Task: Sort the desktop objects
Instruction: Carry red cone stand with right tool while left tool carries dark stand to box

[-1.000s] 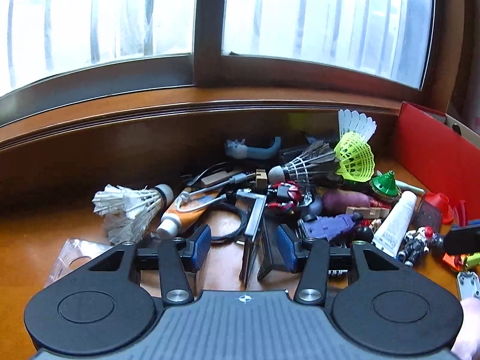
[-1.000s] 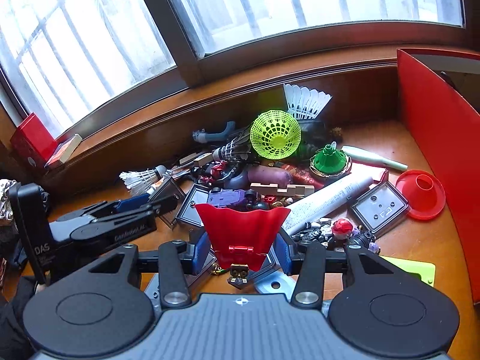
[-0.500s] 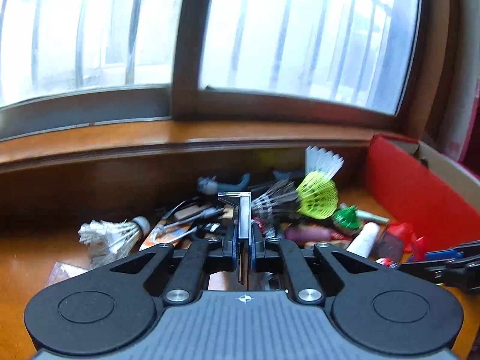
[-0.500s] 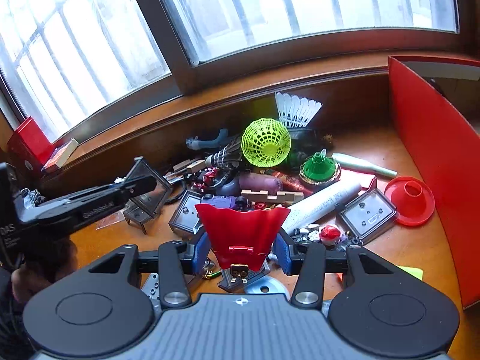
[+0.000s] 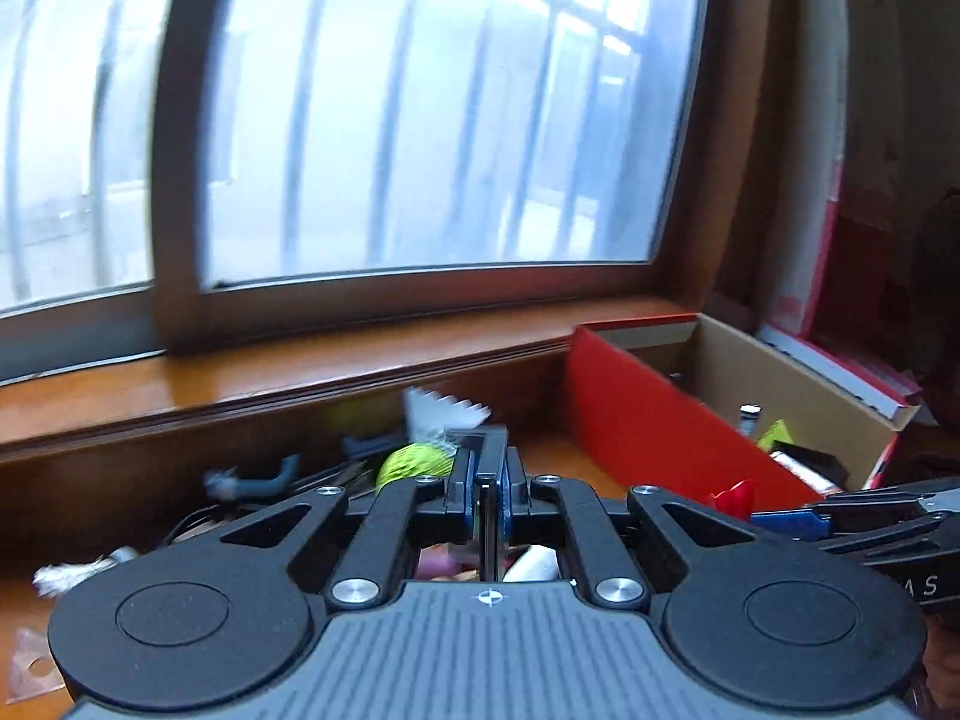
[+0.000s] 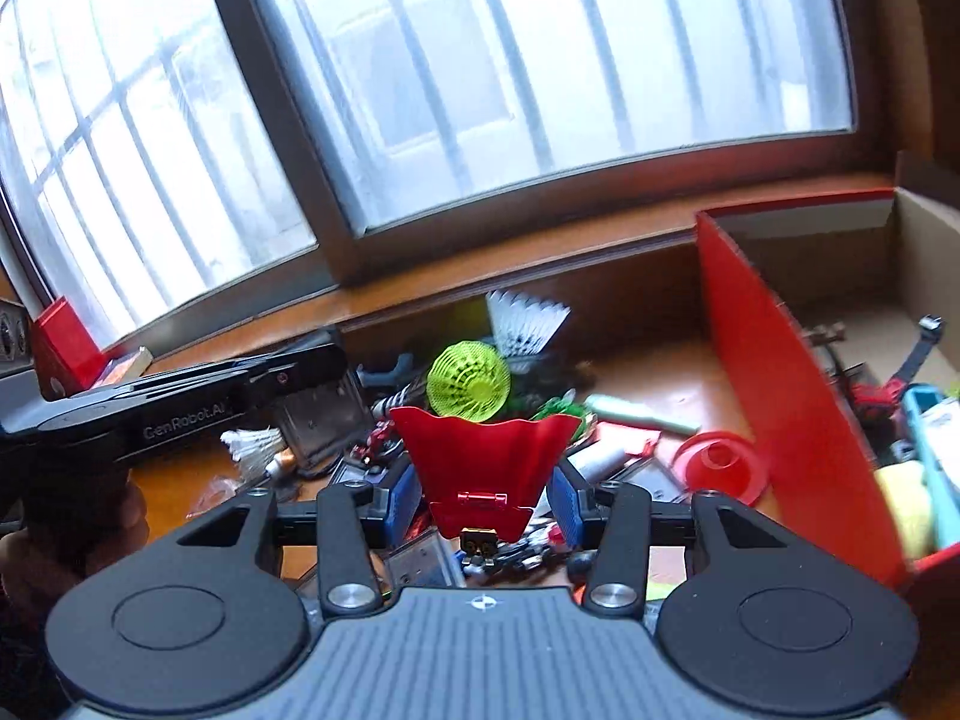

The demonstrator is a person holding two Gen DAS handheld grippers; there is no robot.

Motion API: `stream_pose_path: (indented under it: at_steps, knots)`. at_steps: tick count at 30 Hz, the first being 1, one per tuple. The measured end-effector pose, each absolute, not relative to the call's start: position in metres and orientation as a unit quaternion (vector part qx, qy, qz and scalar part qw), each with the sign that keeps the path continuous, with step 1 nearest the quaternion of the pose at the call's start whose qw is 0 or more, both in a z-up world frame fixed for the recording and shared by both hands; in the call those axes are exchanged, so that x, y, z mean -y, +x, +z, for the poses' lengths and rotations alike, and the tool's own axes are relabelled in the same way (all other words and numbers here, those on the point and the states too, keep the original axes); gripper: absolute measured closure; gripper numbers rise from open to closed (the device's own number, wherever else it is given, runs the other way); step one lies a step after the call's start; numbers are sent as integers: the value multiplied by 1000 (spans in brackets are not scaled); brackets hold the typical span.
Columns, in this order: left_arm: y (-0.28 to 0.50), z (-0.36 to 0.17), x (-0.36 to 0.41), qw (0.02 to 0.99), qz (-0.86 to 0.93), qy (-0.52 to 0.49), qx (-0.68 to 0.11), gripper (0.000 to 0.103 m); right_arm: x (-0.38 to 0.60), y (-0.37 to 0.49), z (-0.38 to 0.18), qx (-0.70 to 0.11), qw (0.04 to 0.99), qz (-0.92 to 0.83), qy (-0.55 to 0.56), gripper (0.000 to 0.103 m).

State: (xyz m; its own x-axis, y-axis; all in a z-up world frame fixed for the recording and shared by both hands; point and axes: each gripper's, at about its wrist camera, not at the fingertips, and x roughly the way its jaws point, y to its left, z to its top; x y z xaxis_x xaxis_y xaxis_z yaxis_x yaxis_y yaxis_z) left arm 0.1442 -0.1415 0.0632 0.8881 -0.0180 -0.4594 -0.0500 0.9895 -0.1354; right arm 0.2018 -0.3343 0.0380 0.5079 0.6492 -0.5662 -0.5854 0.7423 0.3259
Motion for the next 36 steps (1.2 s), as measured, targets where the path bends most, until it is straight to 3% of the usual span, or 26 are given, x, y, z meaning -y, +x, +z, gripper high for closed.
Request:
stream_pose_path:
  at_steps: [22, 36]
  knots:
    - [259, 85, 293, 967, -118, -12, -224, 93, 485, 257, 49, -298, 909, 272, 107, 55]
    - [333, 58, 346, 954, -147, 2, -261, 93, 545, 306, 31, -310, 916, 218, 130, 55]
